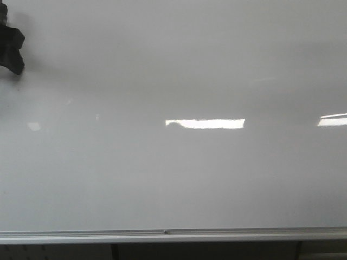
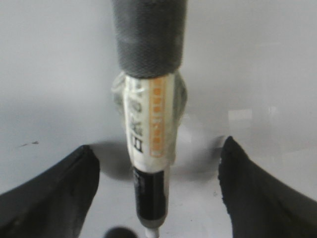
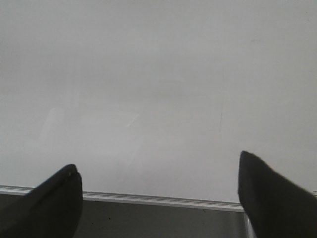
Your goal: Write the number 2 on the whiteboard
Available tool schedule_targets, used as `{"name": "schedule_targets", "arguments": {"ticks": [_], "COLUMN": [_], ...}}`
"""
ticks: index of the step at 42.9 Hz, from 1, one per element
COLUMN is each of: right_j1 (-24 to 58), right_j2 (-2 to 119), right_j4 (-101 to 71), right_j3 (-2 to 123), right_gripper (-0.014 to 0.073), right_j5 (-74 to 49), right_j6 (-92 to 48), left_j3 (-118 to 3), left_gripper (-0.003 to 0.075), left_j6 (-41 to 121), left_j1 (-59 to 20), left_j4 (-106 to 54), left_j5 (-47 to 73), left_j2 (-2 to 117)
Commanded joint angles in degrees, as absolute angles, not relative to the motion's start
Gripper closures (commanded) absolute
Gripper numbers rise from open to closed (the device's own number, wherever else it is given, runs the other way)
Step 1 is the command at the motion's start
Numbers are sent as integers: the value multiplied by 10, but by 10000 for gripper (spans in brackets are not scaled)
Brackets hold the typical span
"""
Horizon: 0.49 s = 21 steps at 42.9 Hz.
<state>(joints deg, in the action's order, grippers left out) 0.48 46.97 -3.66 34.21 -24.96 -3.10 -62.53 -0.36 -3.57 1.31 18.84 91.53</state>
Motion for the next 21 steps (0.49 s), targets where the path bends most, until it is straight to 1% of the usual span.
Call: {"name": "schedule_targets", "arguments": {"ticks": [1,2,6,14,21], "right_j1": [5,5,5,5,5], "right_j2": [468,468,468,468,468], "right_j4": [-31,-31,-31,-31,-43], "right_j3": [362,362,362,362,366], "right_gripper": [-62,-62,-62,-62,-62], "right_j5": [-207,-207,-207,-204,-209], "right_j6": [-37,-37,-37,-37,-37], "left_j3": [-646,-646,-646,-647,-671], "left_gripper": [351,365,465,618,704], "left_j6": [-3,-3,-3,-3,0], "left_j1": [-39,-39,-39,-39,-39], "left_j4": [12,12,12,12,13], "left_j5": [151,151,150,173,256], "left_j2": [900,900,900,897,870]}}
